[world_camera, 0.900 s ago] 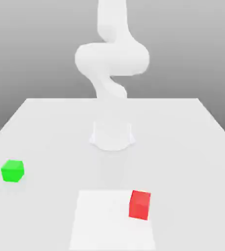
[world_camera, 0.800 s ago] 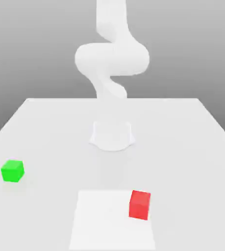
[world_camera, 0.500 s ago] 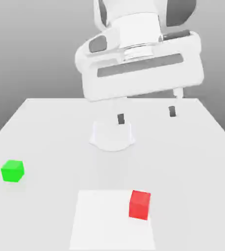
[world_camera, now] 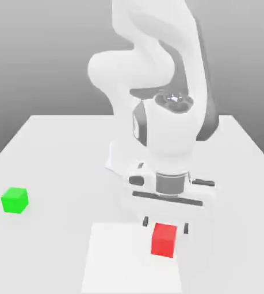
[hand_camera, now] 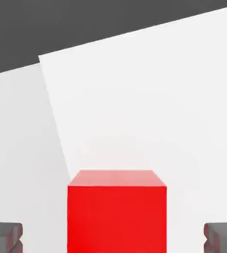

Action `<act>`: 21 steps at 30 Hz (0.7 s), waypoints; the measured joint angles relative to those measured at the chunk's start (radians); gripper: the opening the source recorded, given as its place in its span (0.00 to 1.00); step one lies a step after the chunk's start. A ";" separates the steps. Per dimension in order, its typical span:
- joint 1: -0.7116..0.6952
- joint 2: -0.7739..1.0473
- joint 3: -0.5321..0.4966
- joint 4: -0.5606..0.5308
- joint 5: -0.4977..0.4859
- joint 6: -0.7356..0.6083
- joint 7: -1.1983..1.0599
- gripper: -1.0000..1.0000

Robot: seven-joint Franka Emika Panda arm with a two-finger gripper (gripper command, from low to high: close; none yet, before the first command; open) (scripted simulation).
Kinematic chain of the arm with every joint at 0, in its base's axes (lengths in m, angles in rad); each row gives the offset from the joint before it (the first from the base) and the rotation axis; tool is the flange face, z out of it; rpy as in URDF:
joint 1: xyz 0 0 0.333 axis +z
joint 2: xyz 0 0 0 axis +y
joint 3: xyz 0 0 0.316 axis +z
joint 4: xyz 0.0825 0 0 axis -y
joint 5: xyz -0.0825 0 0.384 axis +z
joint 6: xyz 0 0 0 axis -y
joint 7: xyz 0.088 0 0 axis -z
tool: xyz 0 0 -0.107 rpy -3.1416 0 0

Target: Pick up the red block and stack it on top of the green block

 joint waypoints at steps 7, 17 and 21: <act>0.002 0.054 -0.003 0.006 -0.005 0.047 0.006 0.00; -0.005 -0.128 0.010 -0.020 0.018 -0.109 -0.011 0.00; -0.094 -0.179 -0.027 -0.027 0.030 -0.155 -0.013 0.00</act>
